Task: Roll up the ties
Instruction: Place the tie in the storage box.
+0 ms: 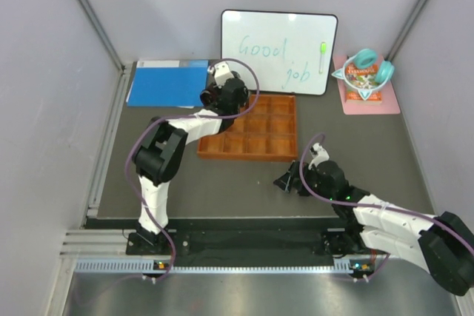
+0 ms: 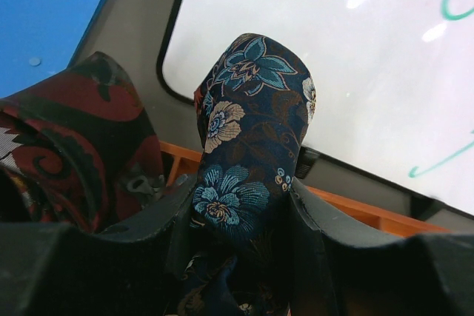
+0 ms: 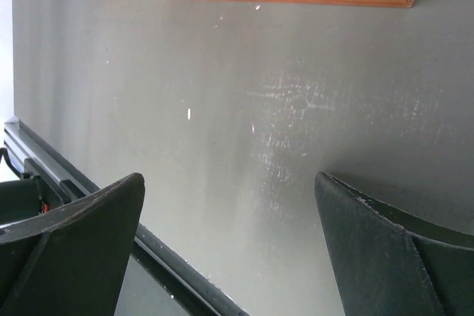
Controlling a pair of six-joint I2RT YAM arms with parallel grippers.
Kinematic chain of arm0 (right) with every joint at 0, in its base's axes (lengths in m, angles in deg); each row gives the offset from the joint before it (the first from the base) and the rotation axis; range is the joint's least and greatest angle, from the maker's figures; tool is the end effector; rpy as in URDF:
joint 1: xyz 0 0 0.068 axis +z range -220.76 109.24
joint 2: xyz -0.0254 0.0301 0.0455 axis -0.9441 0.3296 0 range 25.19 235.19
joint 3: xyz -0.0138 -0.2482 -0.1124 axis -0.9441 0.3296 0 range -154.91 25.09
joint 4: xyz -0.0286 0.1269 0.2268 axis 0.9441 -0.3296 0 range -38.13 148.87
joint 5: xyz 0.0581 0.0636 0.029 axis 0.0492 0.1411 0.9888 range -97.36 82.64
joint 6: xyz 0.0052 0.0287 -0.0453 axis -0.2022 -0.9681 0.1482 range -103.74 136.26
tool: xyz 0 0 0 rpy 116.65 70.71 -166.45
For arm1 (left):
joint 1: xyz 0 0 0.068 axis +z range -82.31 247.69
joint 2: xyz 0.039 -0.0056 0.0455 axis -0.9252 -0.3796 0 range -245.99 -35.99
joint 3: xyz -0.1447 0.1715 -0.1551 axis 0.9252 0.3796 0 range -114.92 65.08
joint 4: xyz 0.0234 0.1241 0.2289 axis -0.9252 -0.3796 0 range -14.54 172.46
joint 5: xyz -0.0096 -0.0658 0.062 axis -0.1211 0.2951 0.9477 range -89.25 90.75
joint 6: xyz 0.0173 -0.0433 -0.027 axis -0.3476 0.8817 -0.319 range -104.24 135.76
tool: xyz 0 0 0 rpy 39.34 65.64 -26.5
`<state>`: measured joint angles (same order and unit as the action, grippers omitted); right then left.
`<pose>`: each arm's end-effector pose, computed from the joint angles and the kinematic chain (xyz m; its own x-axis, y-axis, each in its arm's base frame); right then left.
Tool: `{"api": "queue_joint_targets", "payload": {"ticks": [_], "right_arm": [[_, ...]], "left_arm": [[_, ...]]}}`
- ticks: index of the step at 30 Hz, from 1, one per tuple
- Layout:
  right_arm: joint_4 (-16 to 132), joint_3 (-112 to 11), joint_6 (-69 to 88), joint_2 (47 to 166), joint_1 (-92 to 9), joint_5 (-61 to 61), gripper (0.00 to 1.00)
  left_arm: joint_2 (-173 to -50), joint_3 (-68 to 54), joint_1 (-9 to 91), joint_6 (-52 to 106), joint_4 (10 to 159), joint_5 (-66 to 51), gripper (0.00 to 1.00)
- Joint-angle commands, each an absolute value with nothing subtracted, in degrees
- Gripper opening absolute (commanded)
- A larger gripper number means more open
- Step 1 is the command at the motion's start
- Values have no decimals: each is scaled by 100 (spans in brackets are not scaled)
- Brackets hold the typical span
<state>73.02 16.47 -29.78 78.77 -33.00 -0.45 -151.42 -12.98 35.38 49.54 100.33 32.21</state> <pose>0.1340 0.1093 0.1393 -0.7775 0.3017 -0.5518 -0.1872 0.7266 0.6610 0.4012 -0.2316 0.2161 -0.2569 -0.3986 -0.8804 -0.1235 0.9170 -0.3792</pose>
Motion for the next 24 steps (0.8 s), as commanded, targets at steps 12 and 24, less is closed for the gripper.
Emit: {"api": "queue_joint_targets", "payload": {"ticks": [12,24], "right_arm": [[7065,1779,-2874,7889,-3288,-16,99],[7082,1779,-2874,7889,-3279,-24,99]], "left_arm": [[-15859,-1832,3605,4960,9223,3916,0],[-15912,-1674,3509,4873,9398,3678,18]]}}
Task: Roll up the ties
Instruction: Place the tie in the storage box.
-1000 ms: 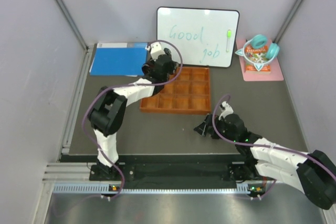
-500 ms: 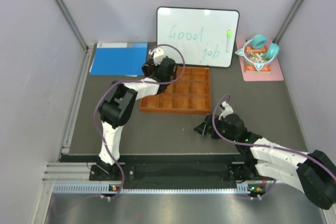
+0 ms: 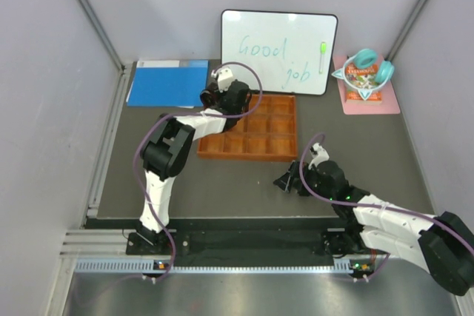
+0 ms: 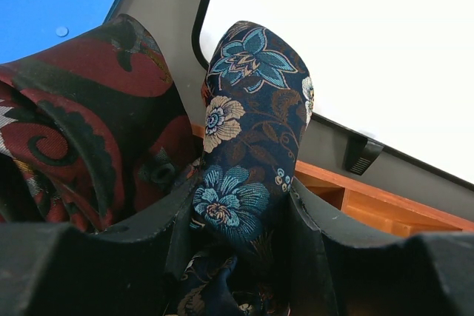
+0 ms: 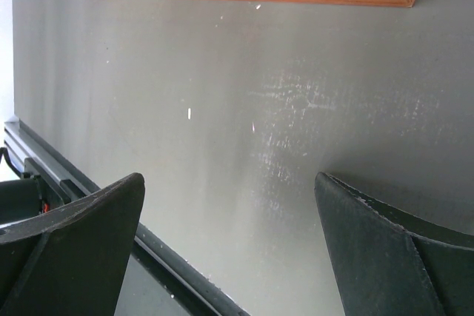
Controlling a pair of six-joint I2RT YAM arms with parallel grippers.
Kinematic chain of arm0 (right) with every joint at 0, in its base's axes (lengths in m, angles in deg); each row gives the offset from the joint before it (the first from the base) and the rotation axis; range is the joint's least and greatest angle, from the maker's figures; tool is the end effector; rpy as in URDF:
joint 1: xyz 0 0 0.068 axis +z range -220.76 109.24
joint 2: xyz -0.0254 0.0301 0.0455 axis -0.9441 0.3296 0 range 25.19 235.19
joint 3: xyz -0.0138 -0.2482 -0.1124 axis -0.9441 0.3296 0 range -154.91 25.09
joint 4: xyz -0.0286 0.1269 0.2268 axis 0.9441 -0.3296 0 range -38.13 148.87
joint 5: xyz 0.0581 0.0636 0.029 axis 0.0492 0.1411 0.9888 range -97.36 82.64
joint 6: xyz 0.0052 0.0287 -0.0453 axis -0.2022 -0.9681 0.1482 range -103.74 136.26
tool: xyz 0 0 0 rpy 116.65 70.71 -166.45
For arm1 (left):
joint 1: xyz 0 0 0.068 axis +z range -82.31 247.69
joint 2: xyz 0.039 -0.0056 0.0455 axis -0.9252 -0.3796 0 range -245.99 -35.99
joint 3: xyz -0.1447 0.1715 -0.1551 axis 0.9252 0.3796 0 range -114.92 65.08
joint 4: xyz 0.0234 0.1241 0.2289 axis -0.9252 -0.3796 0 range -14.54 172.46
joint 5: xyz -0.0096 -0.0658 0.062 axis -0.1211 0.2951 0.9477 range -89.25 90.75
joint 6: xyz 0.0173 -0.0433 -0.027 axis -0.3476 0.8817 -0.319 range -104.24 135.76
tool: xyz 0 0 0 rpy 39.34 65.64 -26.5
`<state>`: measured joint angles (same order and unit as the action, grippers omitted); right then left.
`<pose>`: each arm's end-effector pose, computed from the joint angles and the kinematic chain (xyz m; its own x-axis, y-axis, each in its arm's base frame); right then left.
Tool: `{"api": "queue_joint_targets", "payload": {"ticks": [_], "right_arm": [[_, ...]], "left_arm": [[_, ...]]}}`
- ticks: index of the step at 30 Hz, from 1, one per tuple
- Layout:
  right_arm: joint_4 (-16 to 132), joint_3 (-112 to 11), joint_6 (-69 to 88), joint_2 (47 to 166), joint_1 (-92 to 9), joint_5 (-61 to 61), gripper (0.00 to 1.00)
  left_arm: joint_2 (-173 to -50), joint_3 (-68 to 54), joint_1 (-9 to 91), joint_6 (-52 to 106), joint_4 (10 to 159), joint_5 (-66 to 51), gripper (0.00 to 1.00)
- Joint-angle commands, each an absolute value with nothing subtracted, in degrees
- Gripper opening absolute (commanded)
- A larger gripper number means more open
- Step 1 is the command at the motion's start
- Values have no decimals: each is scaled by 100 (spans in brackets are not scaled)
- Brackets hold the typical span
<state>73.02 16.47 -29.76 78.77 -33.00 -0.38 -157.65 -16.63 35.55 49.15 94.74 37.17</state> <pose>0.1340 0.1093 0.1393 -0.7780 0.3009 -0.5516 -0.1879 0.7262 0.6613 0.4142 -0.2352 0.1792 -0.3190 -0.3225 -0.8912 -0.2307 0.9385 -0.2570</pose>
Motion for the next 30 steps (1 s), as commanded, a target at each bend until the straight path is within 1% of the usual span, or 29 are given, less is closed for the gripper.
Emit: {"api": "queue_joint_targets", "payload": {"ticks": [1,3,5,8,9,10,13,16,17,22,23,24,25,27,30], "right_arm": [[7074,1779,-2865,7889,-3279,-24,99],[7074,1779,-2865,7889,-3279,-24,99],[7074,1779,-2865,7889,-3279,-24,99],[7074,1779,-2874,7889,-3288,-24,99],[7074,1771,-2865,7889,-3279,-24,99],[7074,1771,-2865,7889,-3279,-24,99],[7082,1788,-2856,7880,-3279,-16,99],[7082,1788,-2856,7889,-3279,-16,99],[7082,1780,-2856,7880,-3279,-16,99],[7100,1788,-2856,7871,-3279,-16,99],[7091,1797,-2856,7863,-3279,-7,99],[7091,1788,-2856,7862,-3288,-7,99],[7100,1788,-2856,7862,-3279,-7,99],[7091,1806,-2856,7854,-3279,-7,99],[7091,1806,-2847,7845,-3279,-7,99]], "left_arm": [[-15938,-1692,3482,4864,9389,3696,22],[-15991,-1762,3447,4968,9267,3670,30],[-16000,-1789,3429,5057,9170,3652,32],[-15965,-1806,3429,5206,9055,3670,39],[-15956,-1806,3429,5250,9012,3661,43],[-15947,-1789,3421,5268,8959,3696,49],[-15851,-1762,3421,5312,8879,3792,59],[-15745,-1701,3412,5242,8897,3801,64],[-15684,-1718,3421,5215,8879,3793,68],[-15569,-1841,3412,5118,8730,3845,73],[-15517,-1859,3421,5118,8695,3854,77],[-15508,-1902,3421,5118,8651,3854,91],[-15490,-1938,3412,5118,8616,3845,94],[-15420,-2008,3412,5101,8581,3828,99],[-15315,-2061,3412,5127,8502,3854,99]]}}
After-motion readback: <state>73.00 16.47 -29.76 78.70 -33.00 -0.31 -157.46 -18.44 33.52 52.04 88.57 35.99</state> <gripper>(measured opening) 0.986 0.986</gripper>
